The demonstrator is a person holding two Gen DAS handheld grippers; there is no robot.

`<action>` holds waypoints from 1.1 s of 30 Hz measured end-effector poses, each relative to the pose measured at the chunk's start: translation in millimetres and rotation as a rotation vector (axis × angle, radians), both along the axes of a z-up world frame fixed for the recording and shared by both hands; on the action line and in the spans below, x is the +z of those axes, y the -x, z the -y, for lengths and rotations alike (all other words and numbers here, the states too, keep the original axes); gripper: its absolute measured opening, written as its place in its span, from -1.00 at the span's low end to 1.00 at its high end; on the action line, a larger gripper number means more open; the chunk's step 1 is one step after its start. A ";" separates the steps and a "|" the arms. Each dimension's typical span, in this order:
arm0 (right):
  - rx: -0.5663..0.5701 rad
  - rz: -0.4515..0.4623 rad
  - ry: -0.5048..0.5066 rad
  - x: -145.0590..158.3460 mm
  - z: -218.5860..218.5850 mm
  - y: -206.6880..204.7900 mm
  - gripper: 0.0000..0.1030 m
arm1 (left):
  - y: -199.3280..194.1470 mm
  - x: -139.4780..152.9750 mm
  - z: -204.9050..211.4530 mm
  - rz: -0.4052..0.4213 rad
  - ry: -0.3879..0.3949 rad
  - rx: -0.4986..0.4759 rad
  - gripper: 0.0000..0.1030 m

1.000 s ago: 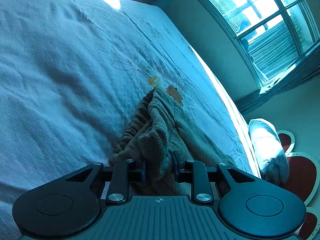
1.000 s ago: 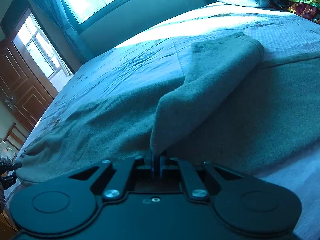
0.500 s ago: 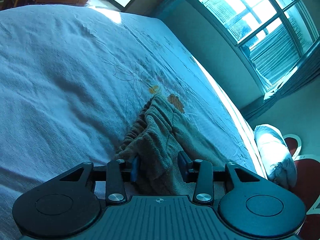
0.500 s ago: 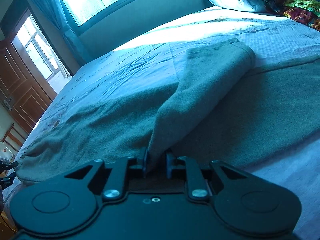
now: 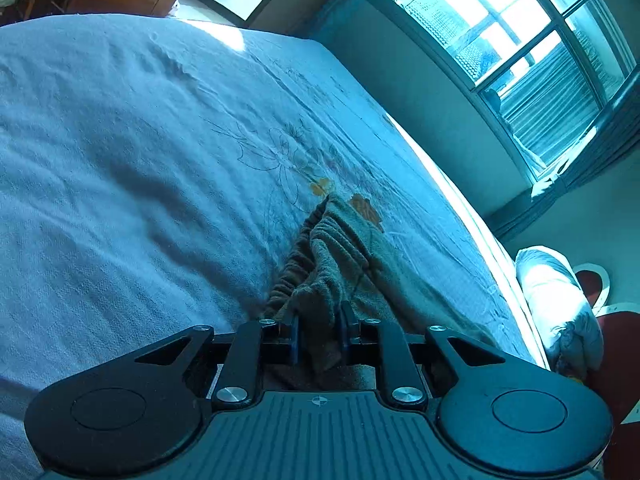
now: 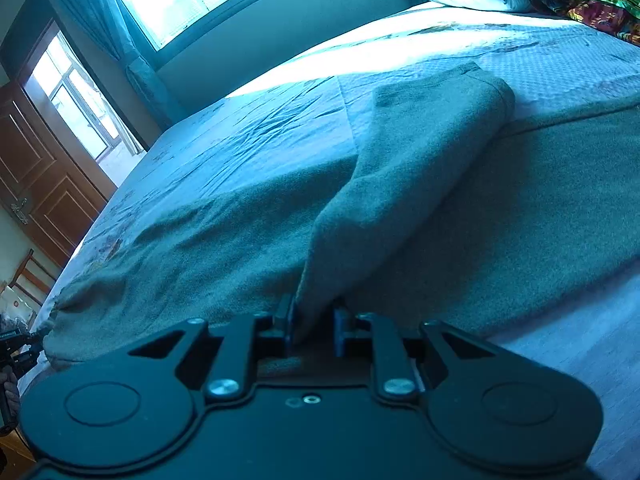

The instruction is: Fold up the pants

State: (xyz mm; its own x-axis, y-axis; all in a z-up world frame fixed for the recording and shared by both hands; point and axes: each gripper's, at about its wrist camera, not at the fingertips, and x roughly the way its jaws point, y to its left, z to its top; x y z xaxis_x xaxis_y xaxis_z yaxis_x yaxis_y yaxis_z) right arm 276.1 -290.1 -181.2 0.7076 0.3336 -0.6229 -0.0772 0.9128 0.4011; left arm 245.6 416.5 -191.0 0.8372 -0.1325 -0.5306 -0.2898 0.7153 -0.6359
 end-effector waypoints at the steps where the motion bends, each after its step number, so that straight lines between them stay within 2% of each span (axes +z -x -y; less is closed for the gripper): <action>1: -0.001 0.001 -0.003 -0.2 0.5 0.1 -0.75 | 4.3 1.0 0.3 0.000 -0.014 0.017 -0.47; 3: -0.008 0.001 -0.016 0.2 2.5 0.0 -0.75 | 10.5 6.2 1.0 -0.011 -0.041 0.042 -0.43; 5: -0.013 0.013 -0.014 3.5 3.7 2.5 -0.75 | 17.5 22.0 12.4 -0.042 -0.145 0.097 -0.32; 7: -0.013 0.041 0.010 8.0 4.0 7.3 -0.74 | 22.5 38.7 34.7 -0.041 -0.263 0.098 -0.29; 9: -0.019 0.063 0.030 12.9 4.7 11.6 -0.73 | 23.4 49.7 61.4 -0.060 -0.376 0.097 -0.07; 10: -0.026 0.074 0.044 15.9 5.4 13.8 -0.73 | 22.9 54.6 81.0 -0.051 -0.429 0.084 0.19; 11: -0.030 0.083 0.054 18.5 6.2 15.5 -0.73 | 22.9 57.3 97.5 -0.037 -0.467 0.074 0.34; 14: -0.040 0.108 0.087 28.4 11.9 20.2 -0.73 | 17.5 61.6 145.6 -0.025 -0.545 0.015 0.36; 17: -0.046 0.123 0.087 34.4 19.0 23.4 -0.70 | 7.7 58.5 205.9 -0.020 -0.582 -0.115 0.36; 20: -0.060 0.131 0.077 35.9 25.3 25.2 -0.69 | -5.2 50.2 265.3 -0.041 -0.593 -0.190 0.36; 22: -0.072 0.132 0.075 35.1 27.9 26.1 -0.67 | -7.8 46.1 298.7 -0.050 -0.555 -0.190 0.36; 24: -0.086 0.134 0.101 34.4 27.3 25.9 -0.66 | -7.0 41.3 330.4 -0.071 -0.565 -0.207 0.37; 25: -0.095 0.135 0.125 34.4 24.5 25.7 -0.66 | -6.7 37.5 348.5 -0.100 -0.602 -0.179 0.44; 26: -0.097 0.136 0.138 34.7 22.6 23.6 -0.66 | -7.2 33.9 361.1 -0.118 -0.633 -0.163 0.62; 28: -0.090 0.149 0.182 37.1 14.1 17.7 -0.65 | -8.1 31.5 381.1 -0.135 -0.673 -0.170 0.69; 30: -0.066 0.175 0.255 39.7 1.0 8.6 -0.63 | -8.4 31.2 394.6 -0.149 -0.679 -0.197 0.74; 33: -0.032 0.180 0.332 41.2 -15.5 -15.3 -0.62 | -13.4 24.1 398.8 -0.189 -0.680 -0.179 0.83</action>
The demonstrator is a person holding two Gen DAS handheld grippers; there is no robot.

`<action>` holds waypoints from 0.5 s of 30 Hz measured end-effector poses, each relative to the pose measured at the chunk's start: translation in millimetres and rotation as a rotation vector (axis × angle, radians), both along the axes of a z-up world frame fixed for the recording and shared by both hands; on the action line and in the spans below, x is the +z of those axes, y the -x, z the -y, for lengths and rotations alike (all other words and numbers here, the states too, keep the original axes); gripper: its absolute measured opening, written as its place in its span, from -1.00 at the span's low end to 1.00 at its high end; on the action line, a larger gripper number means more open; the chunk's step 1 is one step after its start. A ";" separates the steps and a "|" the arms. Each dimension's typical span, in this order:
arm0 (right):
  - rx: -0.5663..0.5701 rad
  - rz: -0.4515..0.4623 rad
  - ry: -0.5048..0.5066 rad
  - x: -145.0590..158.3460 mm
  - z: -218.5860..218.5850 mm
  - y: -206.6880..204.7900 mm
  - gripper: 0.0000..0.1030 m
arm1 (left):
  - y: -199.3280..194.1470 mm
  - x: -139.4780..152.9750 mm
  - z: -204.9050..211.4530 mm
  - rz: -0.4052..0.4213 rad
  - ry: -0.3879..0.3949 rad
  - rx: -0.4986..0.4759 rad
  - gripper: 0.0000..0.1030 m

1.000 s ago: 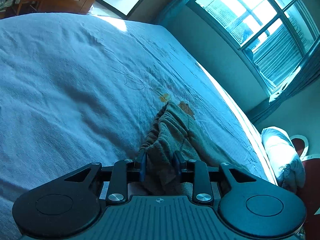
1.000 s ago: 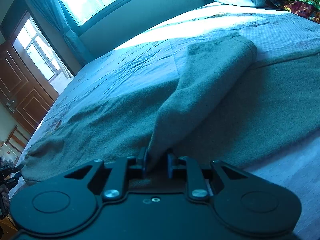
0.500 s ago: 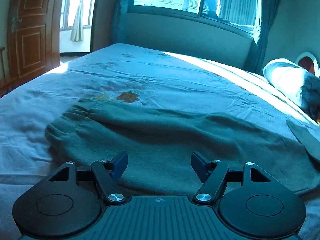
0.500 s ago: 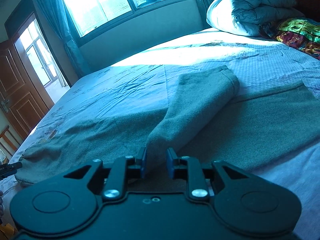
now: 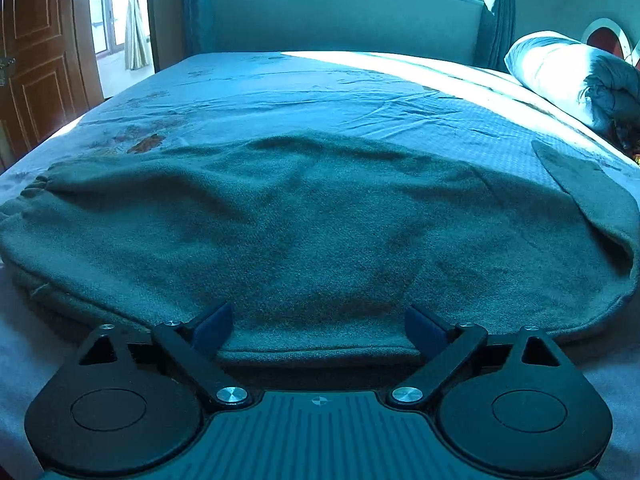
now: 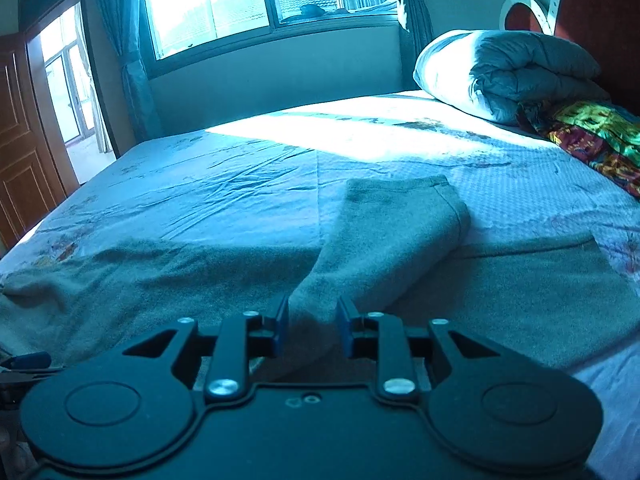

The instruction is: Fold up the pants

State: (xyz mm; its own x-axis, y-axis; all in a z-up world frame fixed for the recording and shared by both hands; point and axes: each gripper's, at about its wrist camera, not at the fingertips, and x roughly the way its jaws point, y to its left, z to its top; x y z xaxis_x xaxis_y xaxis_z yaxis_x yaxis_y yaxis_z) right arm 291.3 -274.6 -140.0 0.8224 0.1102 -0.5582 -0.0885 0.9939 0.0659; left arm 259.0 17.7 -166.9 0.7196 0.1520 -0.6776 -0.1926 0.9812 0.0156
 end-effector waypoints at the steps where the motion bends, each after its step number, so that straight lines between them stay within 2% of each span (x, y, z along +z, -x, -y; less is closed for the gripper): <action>1: 0.008 -0.003 0.019 -0.2 -4.8 -8.5 -0.62 | 0.5 -1.1 -2.4 -0.001 0.016 0.006 0.84; 4: 0.030 -0.046 0.110 -9.4 -20.0 -33.3 -0.56 | -1.6 -3.6 -1.6 -0.002 0.015 -0.005 0.85; 7: 0.008 -0.076 0.271 -21.0 -30.4 -54.5 -0.48 | -3.2 -4.0 1.2 -0.004 0.002 -0.012 0.85; 8: 0.008 -0.087 0.307 -24.5 -30.6 -58.5 -0.48 | -3.4 -4.3 1.4 -0.004 0.001 -0.014 0.85; 9: 0.009 -0.103 0.340 -27.4 -27.8 -61.2 -0.59 | -2.9 -4.4 1.2 -0.003 0.001 -0.015 0.85; 10: -0.011 -0.109 0.354 -27.8 -21.7 -60.4 -0.97 | -4.1 -4.1 0.5 -0.004 0.001 -0.018 0.86; 15: -0.161 -0.085 0.224 -15.0 39.5 -12.5 -1.00 | -2.6 -2.1 -3.8 0.002 0.023 -0.026 0.86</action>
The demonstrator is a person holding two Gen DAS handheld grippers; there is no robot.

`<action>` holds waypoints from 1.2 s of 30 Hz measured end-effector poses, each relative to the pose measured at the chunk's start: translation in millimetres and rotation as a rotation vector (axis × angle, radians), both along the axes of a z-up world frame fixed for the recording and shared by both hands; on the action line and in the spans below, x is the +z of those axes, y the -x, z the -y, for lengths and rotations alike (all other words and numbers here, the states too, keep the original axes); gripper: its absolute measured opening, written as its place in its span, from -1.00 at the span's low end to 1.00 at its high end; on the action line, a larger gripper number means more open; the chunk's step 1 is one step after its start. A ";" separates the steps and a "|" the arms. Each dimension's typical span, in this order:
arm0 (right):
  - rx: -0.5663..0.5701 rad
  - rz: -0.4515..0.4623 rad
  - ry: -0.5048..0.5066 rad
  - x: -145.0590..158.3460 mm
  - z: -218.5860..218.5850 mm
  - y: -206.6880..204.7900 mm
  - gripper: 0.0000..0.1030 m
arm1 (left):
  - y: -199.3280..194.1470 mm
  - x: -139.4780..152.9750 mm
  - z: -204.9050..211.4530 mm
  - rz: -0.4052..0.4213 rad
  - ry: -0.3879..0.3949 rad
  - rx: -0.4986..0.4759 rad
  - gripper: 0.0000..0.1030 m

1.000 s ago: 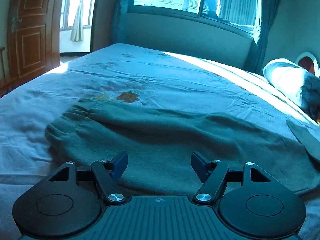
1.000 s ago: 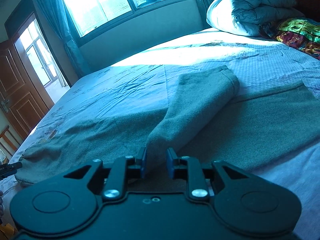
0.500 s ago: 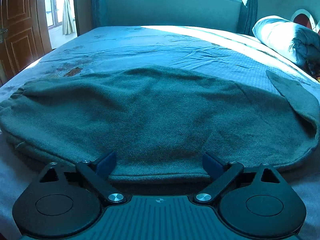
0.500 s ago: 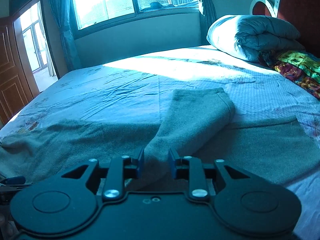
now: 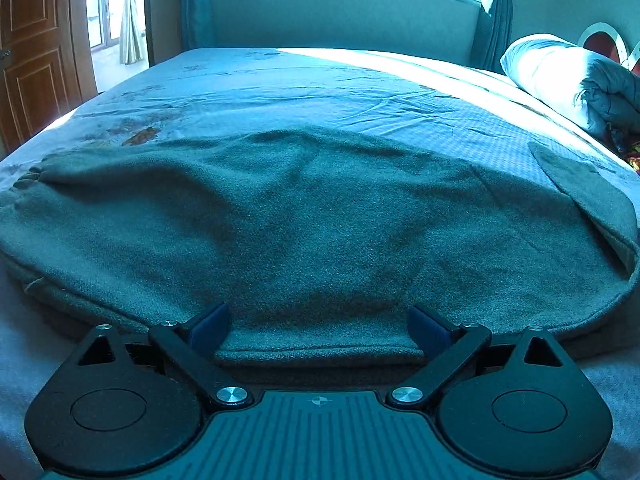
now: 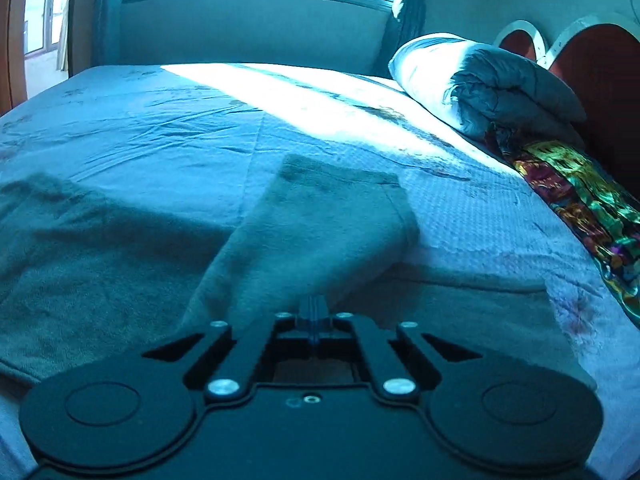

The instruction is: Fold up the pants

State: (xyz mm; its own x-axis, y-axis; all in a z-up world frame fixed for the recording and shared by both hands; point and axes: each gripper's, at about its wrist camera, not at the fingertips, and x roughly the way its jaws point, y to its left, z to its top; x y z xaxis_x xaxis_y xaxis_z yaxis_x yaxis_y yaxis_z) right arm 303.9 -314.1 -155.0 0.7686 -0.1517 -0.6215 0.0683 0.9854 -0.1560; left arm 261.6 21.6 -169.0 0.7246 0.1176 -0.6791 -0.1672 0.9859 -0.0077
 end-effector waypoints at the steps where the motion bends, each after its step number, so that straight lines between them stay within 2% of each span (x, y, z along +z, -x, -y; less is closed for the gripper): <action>1: -0.028 -0.011 -0.023 -1.7 11.4 8.0 -1.00 | 0.7 -0.1 0.0 0.002 -0.003 -0.006 0.86; 2: -0.053 -0.021 -0.030 -4.1 22.3 16.9 -1.00 | 1.0 -0.4 0.6 0.005 -0.008 -0.011 0.86; 5: 0.021 0.030 -0.040 4.3 13.6 25.3 -0.97 | 1.2 -1.3 1.5 0.012 -0.009 -0.008 0.86; 6: 0.054 0.044 -0.057 9.0 4.0 20.4 -0.74 | 1.1 -1.6 1.5 0.013 -0.007 -0.005 0.87; 9: 0.148 0.076 -0.056 15.1 -31.3 -1.0 -0.37 | 1.0 -1.5 0.6 0.013 -0.002 -0.004 0.87; 11: 0.191 0.072 0.007 11.4 -54.5 -18.5 -0.36 | 0.9 -1.1 -1.1 0.012 0.004 -0.003 0.87; 14: 0.207 0.015 0.072 -0.5 -75.0 -50.2 -0.40 | -0.9 2.0 -0.6 0.008 -0.011 0.026 0.87; 16: 0.207 -0.020 0.163 -11.7 -85.1 -64.0 -0.41 | -1.7 3.8 -1.7 0.018 -0.035 0.065 0.87; 17: 0.203 -0.034 0.213 -16.9 -88.2 -67.7 -0.44 | -2.3 3.1 -2.2 0.018 -0.046 0.071 0.87; 18: 0.200 -0.056 0.263 -22.8 -89.2 -70.3 -0.57 | -2.6 2.3 -3.0 0.018 -0.048 0.076 0.87; 19: 0.197 -0.070 0.253 -24.6 -84.4 -71.4 -1.00 | -3.1 1.3 -3.8 0.017 -0.047 0.076 0.87; 23: 0.103 0.048 0.155 -2.2 -48.2 -41.0 -1.00 | -4.1 -0.5 -3.9 0.013 -0.052 0.072 0.89; 24: 0.067 0.064 0.089 4.1 -33.4 -29.4 -1.00 | -4.4 -0.8 -3.9 0.013 -0.053 0.071 0.89; 28: -0.091 0.048 -0.213 -1.4 20.6 14.9 -1.00 | -4.2 -1.4 -2.3 0.015 -0.061 0.066 0.90; 30: -0.157 -0.021 -0.335 -18.3 41.9 27.5 -1.00 | -4.0 -1.4 -2.7 0.015 -0.062 0.061 0.90; 32: -0.169 -0.007 -0.348 -23.5 48.6 37.5 -0.98 | -3.9 -0.9 -3.2 0.014 -0.061 0.056 0.90; 33: -0.166 -0.005 -0.309 -18.9 44.9 40.1 -0.91 | -3.7 -0.8 -3.2 0.014 -0.062 0.055 0.90; 34: -0.161 0.029 -0.262 -11.0 39.0 43.0 -0.70 | -3.3 -0.9 -3.1 0.015 -0.062 0.055 0.90; 36: -0.108 0.104 -0.183 5.9 26.3 47.0 -0.70 | -2.9 -0.3 -3.8 0.020 -0.057 0.060 0.90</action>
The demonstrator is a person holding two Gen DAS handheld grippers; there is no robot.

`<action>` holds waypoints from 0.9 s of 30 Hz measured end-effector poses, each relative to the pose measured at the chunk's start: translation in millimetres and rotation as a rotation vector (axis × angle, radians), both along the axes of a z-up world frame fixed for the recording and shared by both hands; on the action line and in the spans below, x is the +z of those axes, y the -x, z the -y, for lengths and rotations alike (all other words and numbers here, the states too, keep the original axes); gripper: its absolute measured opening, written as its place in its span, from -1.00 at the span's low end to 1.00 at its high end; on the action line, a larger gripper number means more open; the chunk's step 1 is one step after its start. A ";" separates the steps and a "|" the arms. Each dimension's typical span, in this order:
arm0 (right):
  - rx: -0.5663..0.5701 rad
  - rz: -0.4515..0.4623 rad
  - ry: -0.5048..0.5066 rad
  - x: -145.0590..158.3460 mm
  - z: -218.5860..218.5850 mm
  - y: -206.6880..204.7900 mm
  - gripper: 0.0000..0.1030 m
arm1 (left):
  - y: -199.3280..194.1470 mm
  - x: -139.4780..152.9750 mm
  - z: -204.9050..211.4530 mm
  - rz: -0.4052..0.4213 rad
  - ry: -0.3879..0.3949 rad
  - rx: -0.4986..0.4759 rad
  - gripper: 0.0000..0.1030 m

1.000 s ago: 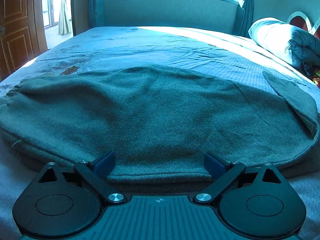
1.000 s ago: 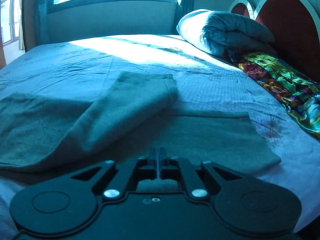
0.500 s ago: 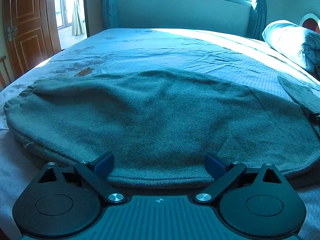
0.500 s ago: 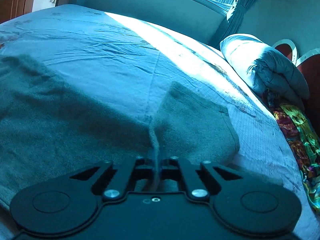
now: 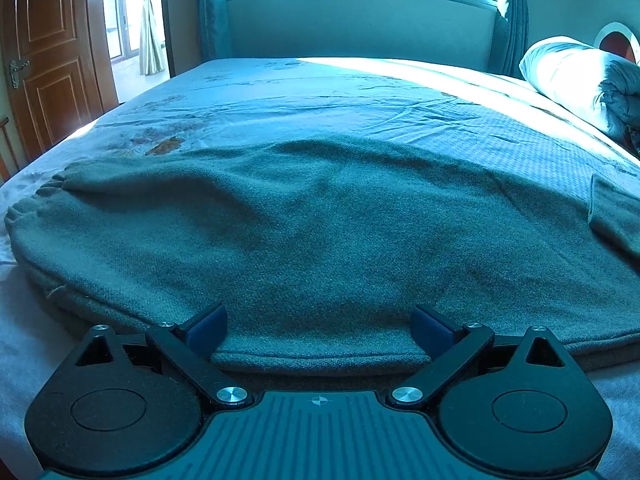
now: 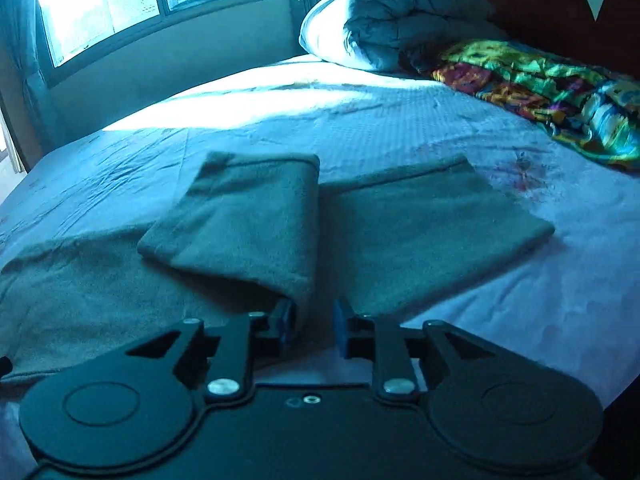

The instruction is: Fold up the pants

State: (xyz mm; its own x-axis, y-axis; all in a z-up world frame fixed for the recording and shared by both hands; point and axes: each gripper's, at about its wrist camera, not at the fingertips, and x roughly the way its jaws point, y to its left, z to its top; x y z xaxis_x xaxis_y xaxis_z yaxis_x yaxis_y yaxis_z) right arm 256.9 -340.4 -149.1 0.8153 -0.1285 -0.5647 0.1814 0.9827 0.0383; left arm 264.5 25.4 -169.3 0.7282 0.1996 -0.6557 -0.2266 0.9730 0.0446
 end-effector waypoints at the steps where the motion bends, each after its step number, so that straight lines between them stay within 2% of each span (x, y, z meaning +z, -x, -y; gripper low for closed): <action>1: 0.019 0.011 0.044 5.3 -5.4 -1.0 -0.62 | 0.7 0.7 -0.1 0.005 0.002 0.005 0.90; 5: 0.162 0.030 0.253 12.1 -37.5 -9.4 -0.56 | 2.7 0.8 0.4 0.014 -0.005 0.005 0.90; 7: 0.239 -0.010 0.420 4.1 -59.6 -22.8 -0.22 | 2.2 -0.4 -0.6 0.013 -0.002 0.001 0.90; 8: 0.277 -0.030 0.479 -1.7 -68.1 -26.9 -0.20 | 1.7 -0.5 -1.1 0.012 -0.001 0.000 0.90; 11: 0.379 -0.056 0.591 -18.2 -92.3 -38.3 -0.23 | 1.5 1.3 -1.0 0.005 0.003 0.001 0.91; 16: 0.392 -0.088 0.738 -42.2 -112.2 -64.3 -0.33 | 2.5 2.4 -2.5 0.006 -0.041 0.029 0.91; 18: 0.391 -0.093 0.739 -46.6 -111.1 -70.5 -0.37 | 1.3 1.9 -4.3 0.003 -0.051 0.037 0.91; 20: 0.396 -0.116 0.714 -49.8 -106.0 -75.9 -0.87 | -2.2 -0.2 -4.0 -0.009 -0.050 0.048 0.92; 21: 0.383 -0.120 0.693 -49.1 -101.8 -77.7 -1.00 | -3.4 -1.4 -4.1 -0.010 -0.046 0.058 0.93; 24: 0.304 -0.036 0.566 -25.6 -78.1 -70.4 -1.00 | -6.1 -1.6 -1.1 -0.009 -0.057 0.098 0.94; 27: 0.192 0.055 0.391 4.0 -38.1 -57.6 -1.00 | -6.2 -1.7 12.1 -0.012 -0.127 0.118 0.94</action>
State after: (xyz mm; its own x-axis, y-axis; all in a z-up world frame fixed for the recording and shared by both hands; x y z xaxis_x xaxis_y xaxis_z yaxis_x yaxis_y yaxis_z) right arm 314.4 -302.3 -145.1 0.8728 -0.1670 -0.4586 0.0018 0.9408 -0.3391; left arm 270.7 13.3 -171.0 0.6869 0.3653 -0.6282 -0.3378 0.9259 0.1690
